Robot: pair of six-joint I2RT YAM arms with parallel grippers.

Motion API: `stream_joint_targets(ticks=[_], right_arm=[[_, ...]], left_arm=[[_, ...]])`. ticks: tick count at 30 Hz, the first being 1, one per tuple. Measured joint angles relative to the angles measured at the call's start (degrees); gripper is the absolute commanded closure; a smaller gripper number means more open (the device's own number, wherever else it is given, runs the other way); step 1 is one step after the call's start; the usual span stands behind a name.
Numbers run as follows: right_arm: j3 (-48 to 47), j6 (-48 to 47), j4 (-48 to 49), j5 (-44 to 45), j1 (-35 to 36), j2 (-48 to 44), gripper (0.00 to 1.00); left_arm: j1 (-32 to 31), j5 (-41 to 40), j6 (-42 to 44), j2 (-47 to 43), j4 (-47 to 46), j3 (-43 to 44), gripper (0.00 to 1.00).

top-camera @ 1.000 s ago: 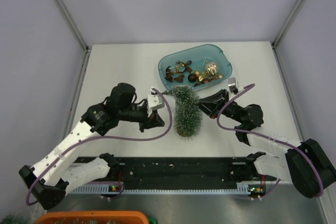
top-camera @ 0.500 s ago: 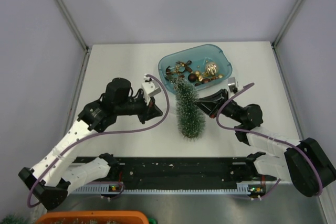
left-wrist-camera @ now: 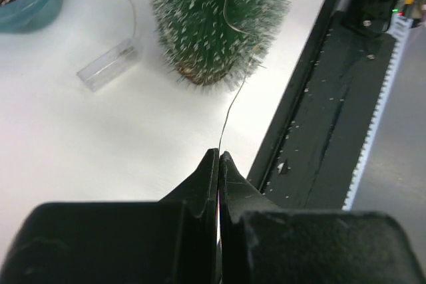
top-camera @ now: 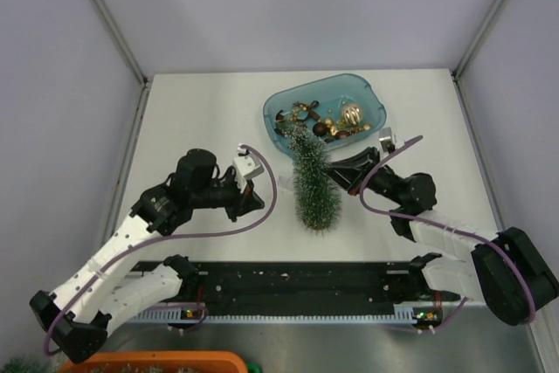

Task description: Decorate the small christmas tree

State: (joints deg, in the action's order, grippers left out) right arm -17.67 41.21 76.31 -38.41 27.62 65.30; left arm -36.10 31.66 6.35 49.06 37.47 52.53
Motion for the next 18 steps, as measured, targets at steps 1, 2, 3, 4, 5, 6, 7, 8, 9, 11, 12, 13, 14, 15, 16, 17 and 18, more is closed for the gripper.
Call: stream_joint_targets(ticks=[1, 2, 3, 4, 5, 6, 7, 8, 9, 11, 12, 13, 14, 15, 16, 17, 18], right_arm=[[0.0, 0.3, 0.0, 0.2, 0.0, 0.0, 1.00], [0.0, 0.6, 0.0, 0.4, 0.0, 0.0, 1.00], [0.0, 1.2, 0.0, 0.7, 0.0, 0.1, 1.00], [0.0, 1.7, 0.0, 0.9, 0.0, 0.2, 1.00], [0.0, 2.4, 0.0, 1.0, 0.0, 0.3, 1.00], [0.0, 3.1, 0.0, 1.1, 0.0, 0.4, 1.00], [0.0, 3.7, 0.0, 1.1, 0.0, 0.4, 1.00], [0.0, 4.1, 0.0, 1.1, 0.0, 0.4, 1.00], [0.0, 4.4, -0.1, 1.1, 0.0, 0.3, 1.00], [0.0, 5.0, -0.3, 0.9, 0.0, 0.1, 1.00], [-0.1, 5.2, -0.5, 0.8, 0.0, -0.1, 1.00], [-0.3, 5.6, -0.7, 0.3, 0.0, -0.3, 1.00], [-0.8, 5.9, -1.0, -0.3, 0.0, -0.4, 1.00], [-1.4, 6.3, -1.3, -1.1, 0.0, -0.4, 1.00], [-2.3, 6.7, -1.6, -1.8, 0.0, -0.4, 1.00], [-3.0, 7.1, -1.8, -2.4, 0.0, -0.4, 1.00], [-3.8, 7.5, -1.9, -3.2, 0.0, -0.4, 1.00]], left_arm=[[0.0, -1.6, -0.1, -1.1, -0.5, -1.8, 1.00], [0.0, -3.1, -0.2, -1.9, -1.1, -3.0, 1.00], [0.0, -4.8, -0.4, -2.8, -1.6, -4.2, 1.00], [0.0, -6.8, -0.7, -3.3, -2.2, -4.9, 1.00], [0.0, -9.2, -1.3, -3.6, -3.2, -5.2, 1.00], [0.0, -10.9, -1.9, -3.5, -4.2, -5.3, 1.00], [0.0, -12.3, -2.6, -3.3, -5.4, -5.3, 1.00], [0.1, -13.6, -3.6, -2.8, -6.9, -5.3, 1.00], [0.1, -14.2, -4.7, -2.2, -7.9, -5.3, 1.00], [0.1, -14.8, -6.6, -0.7, -9.4, -5.1, 1.00], [0.1, -14.8, -7.6, 0.4, -10.1, -5.0, 1.00], [0.1, -14.8, -8.4, 1.4, -10.8, -4.9, 1.00], [0.1, -14.8, -9.2, 2.3, -11.3, -4.9, 1.00], [0.2, -14.6, -9.8, 3.1, -11.6, -4.9, 1.00], [0.4, -14.6, -10.3, 3.7, -11.9, -4.9, 1.00], [0.6, -14.4, -10.9, 4.1, -12.2, -4.9, 1.00], [0.8, -14.2, -11.3, 4.4, -12.5, -4.9, 1.00]])
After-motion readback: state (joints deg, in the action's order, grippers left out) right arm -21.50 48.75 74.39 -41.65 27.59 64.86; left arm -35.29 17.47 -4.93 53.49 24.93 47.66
